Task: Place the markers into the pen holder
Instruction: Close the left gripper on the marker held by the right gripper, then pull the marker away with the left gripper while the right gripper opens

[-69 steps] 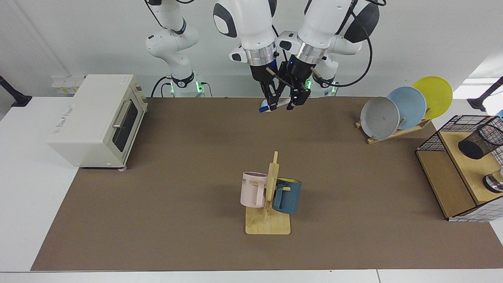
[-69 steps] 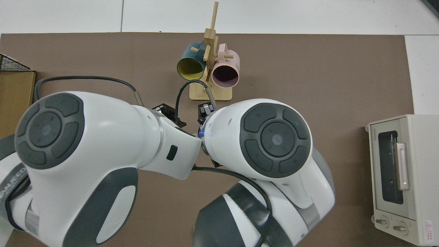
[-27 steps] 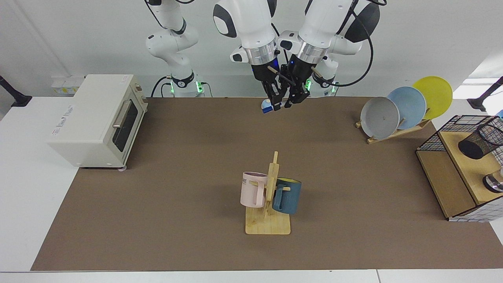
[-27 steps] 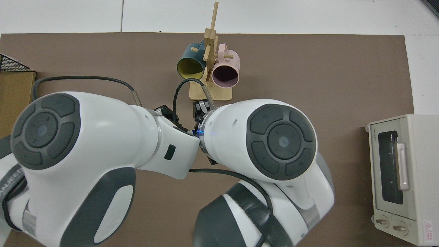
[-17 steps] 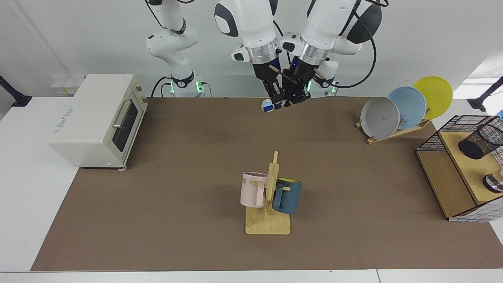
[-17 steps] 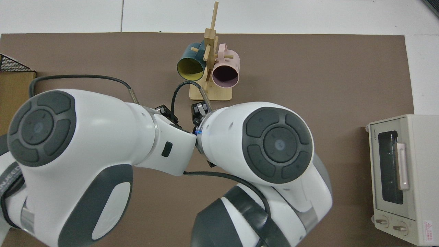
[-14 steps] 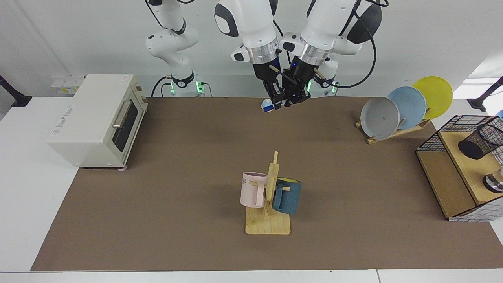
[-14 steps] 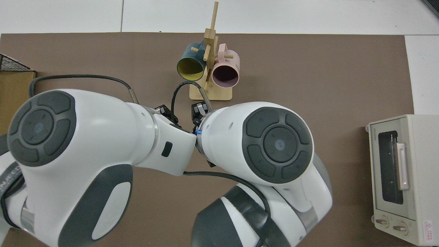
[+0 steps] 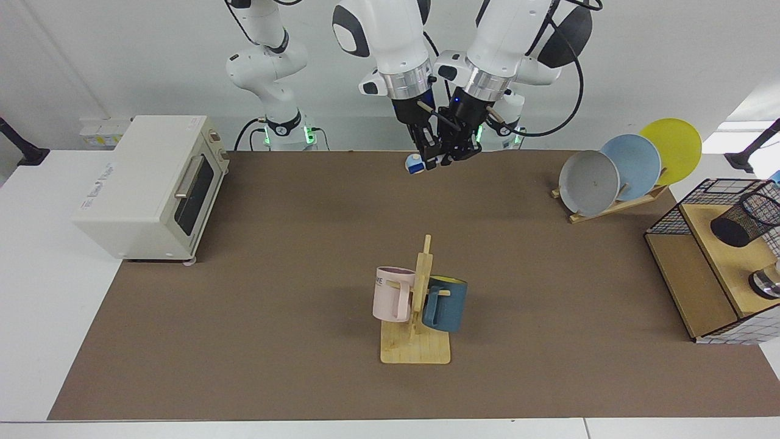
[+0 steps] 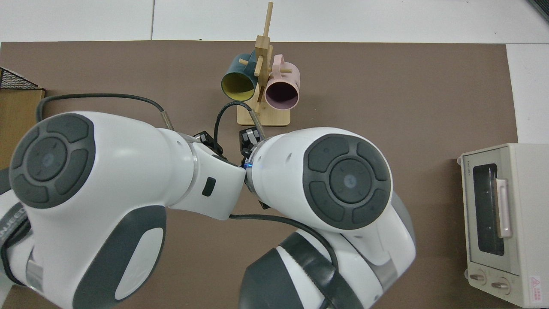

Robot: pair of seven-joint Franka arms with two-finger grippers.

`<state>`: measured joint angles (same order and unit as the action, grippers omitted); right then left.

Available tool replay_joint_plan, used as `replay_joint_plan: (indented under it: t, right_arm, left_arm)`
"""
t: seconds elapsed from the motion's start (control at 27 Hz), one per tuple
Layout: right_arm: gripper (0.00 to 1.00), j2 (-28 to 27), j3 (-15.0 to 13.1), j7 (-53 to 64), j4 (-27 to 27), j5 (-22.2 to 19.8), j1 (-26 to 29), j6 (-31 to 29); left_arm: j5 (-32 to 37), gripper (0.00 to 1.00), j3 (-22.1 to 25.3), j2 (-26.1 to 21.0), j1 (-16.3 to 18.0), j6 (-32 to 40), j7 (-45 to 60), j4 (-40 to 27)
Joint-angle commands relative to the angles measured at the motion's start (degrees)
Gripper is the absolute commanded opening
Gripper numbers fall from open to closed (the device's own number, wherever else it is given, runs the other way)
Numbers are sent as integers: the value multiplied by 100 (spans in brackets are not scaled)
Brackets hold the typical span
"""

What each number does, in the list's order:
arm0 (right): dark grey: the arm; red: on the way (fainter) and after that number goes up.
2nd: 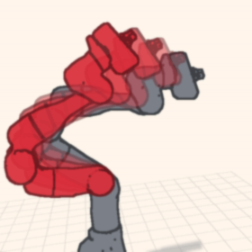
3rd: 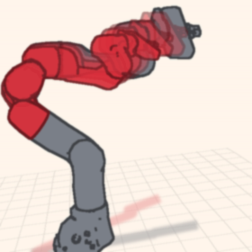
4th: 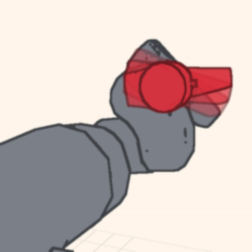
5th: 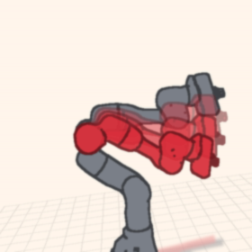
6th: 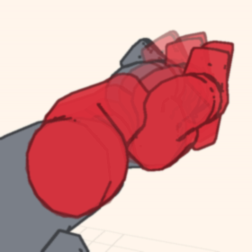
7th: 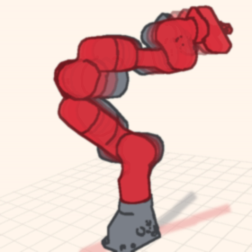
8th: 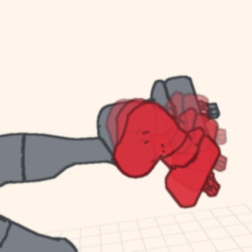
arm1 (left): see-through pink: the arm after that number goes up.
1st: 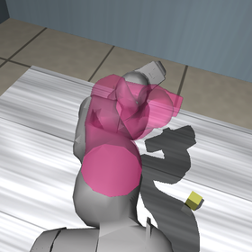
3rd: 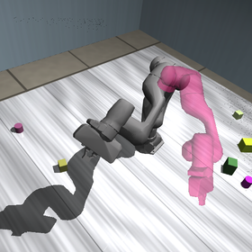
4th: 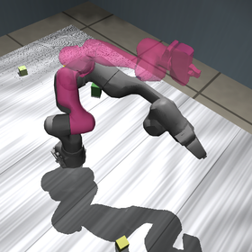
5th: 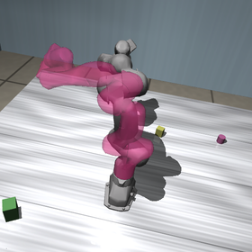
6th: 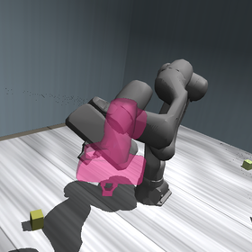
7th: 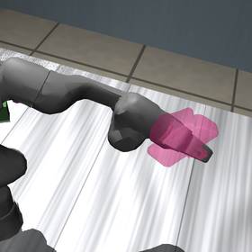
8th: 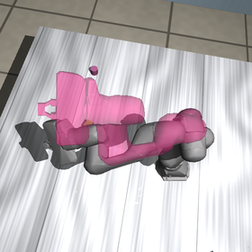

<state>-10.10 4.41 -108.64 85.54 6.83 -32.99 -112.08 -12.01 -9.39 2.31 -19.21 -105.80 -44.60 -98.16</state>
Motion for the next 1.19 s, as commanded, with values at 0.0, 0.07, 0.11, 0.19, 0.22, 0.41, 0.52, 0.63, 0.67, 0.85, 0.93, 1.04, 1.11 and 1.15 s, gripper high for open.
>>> replay_joint_plan:
  t: [0.0, 0.07, 0.11, 0.19, 0.22, 0.41, 0.52, 0.63, 0.67, 0.85, 0.93, 1.04, 1.11, 1.15]
  right_arm:
    - [100, 8, 16, 71, -19, 125, -5, -217]
    - [100, 17, 16, 71, -19, 125, -5, -217]
    - [100, 17, 16, 71, -19, 125, -5, -217]
    - [100, 17, 16, 71, -19, 117, -5, -217]
    - [100, 17, 16, 71, -19, 117, -5, -217]
    - [100, 26, 16, 71, -2, 117, -5, -217]
    - [100, 34, 16, 71, 16, 117, -5, -217]
    - [100, 34, 16, 71, 16, 117, -5, -209]
    - [100, 34, 16, 80, 24, 117, -5, -209]
    - [100, 175, 16, 115, 252, 108, 3, -200]
    - [100, 210, 16, 202, 323, 99, 3, -182]
    - [100, 228, 16, 369, 332, 108, 21, -103]
    - [100, 237, 16, 422, 341, 108, 30, -77]
    - [100, 237, 7, 449, 341, 99, 39, -59]
  left_arm:
    - [-64, 0, -10, 77, -75, -81, 110, -115]
    - [-64, 0, -1, 77, -75, -81, 110, -115]
    - [-64, 0, 8, 77, -66, -72, 101, -107]
    - [-64, 0, 17, 77, -66, -81, 101, -80]
    - [-64, 0, 25, 77, -57, -72, 101, -63]
    - [-64, 0, 34, 77, -13, -81, 83, 8]
    - [-64, 0, 34, 86, 40, -81, 57, 25]
    - [-64, 0, 34, 112, 75, -81, 39, 25]
    - [-64, 0, 34, 121, 84, -81, 39, 25]
    - [-3, 0, 148, 130, 84, -37, 39, 95]
    - [15, 0, 166, 130, 84, -20, 39, 105]
    - [24, 0, 271, 138, 127, 15, 39, 131]
    - [24, 0, 315, 147, 163, 42, 48, 140]
    - [32, 0, 324, 147, 172, 77, 48, 148]
